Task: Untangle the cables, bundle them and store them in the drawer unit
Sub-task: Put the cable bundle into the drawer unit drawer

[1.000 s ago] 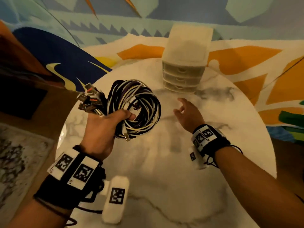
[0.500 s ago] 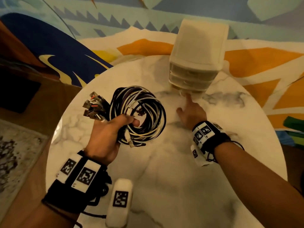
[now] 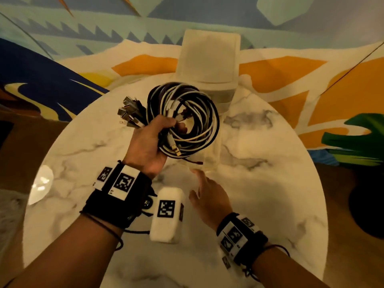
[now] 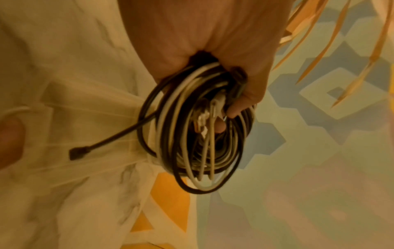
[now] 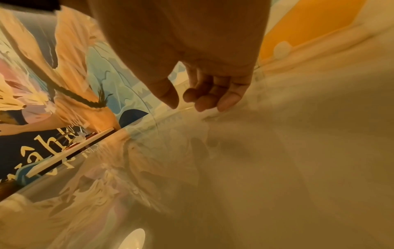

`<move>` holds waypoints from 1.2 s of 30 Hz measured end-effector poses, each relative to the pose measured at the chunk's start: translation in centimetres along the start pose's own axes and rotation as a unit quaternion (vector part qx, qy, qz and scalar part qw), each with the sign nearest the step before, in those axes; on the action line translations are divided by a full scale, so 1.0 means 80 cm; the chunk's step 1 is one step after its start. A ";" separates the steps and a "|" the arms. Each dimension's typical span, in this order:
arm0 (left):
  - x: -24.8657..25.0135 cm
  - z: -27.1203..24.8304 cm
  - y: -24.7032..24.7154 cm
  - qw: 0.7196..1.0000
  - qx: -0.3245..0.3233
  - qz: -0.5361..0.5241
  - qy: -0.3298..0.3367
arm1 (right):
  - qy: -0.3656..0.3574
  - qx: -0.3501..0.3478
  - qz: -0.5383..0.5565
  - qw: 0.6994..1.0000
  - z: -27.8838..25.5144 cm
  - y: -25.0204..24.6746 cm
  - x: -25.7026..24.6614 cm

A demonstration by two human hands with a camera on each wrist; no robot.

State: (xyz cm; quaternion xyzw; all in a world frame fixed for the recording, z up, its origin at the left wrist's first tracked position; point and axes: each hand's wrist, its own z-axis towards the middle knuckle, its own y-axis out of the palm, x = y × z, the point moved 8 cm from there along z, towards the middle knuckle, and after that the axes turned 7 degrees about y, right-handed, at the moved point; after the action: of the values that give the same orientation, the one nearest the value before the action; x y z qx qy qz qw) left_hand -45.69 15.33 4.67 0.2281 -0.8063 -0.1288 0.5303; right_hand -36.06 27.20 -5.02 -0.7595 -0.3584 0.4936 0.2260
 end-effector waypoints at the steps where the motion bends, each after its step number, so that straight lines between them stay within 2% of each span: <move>1: -0.004 0.006 0.009 1.000 -0.007 -0.001 0.002 | 0.000 -0.002 0.003 1.000 -0.002 0.000 0.001; 5: -0.040 0.033 0.012 0.999 0.023 0.048 0.010 | 0.004 -0.029 0.006 1.000 -0.006 0.008 0.006; 10: -0.104 0.053 -0.021 0.985 0.058 0.157 -0.038 | 0.003 -0.047 0.016 0.999 -0.001 0.011 0.015; 15: -0.107 0.073 -0.016 0.967 0.031 0.248 -0.050 | -0.006 -0.047 0.062 0.997 0.003 0.007 0.018; 16: -0.105 0.074 -0.016 0.962 0.034 0.265 -0.051 | -0.013 -0.015 0.094 0.995 0.003 -0.005 0.018; 17: -0.105 0.076 -0.018 0.959 0.048 0.276 -0.045 | -0.022 0.051 0.130 0.990 0.005 -0.025 0.021; 19: -0.102 0.076 -0.023 0.956 0.073 0.282 -0.032 | -0.022 0.217 0.184 0.958 0.011 -0.070 0.041; 20: -0.104 0.076 -0.024 0.955 0.076 0.284 -0.034 | -0.010 0.254 0.210 0.944 0.019 -0.084 0.051; 21: -0.106 0.077 -0.026 0.954 0.076 0.287 -0.042 | 0.001 0.245 0.237 0.940 0.034 -0.089 0.056; 24: -0.108 0.078 -0.025 0.956 0.064 0.281 -0.046 | 0.002 0.098 0.250 0.963 0.078 -0.067 0.040; 25: -0.109 0.077 -0.024 0.960 0.055 0.270 -0.046 | -0.007 0.072 0.232 0.970 0.085 -0.059 0.032; 29: -0.114 0.075 -0.022 0.968 0.010 0.242 -0.061 | -0.021 0.076 0.107 0.991 0.093 -0.047 0.022; 32: -0.120 0.081 -0.025 0.962 0.007 0.254 -0.103 | -0.009 0.085 -0.002 0.996 0.100 -0.047 0.023; 34: -0.122 0.083 -0.026 0.950 0.013 0.286 -0.124 | -0.001 0.076 -0.030 0.997 0.104 -0.049 0.022; 36: -0.117 0.087 -0.026 0.942 0.039 0.315 -0.104 | -0.006 0.064 -0.035 0.997 0.103 -0.050 0.022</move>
State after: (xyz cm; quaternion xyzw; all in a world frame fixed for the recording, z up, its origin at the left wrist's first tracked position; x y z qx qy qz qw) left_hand -48.41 18.04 -6.53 -0.0323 -0.8921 0.0533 0.4475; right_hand -44.40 31.06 -6.63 -0.7279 -0.3532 0.5117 0.2892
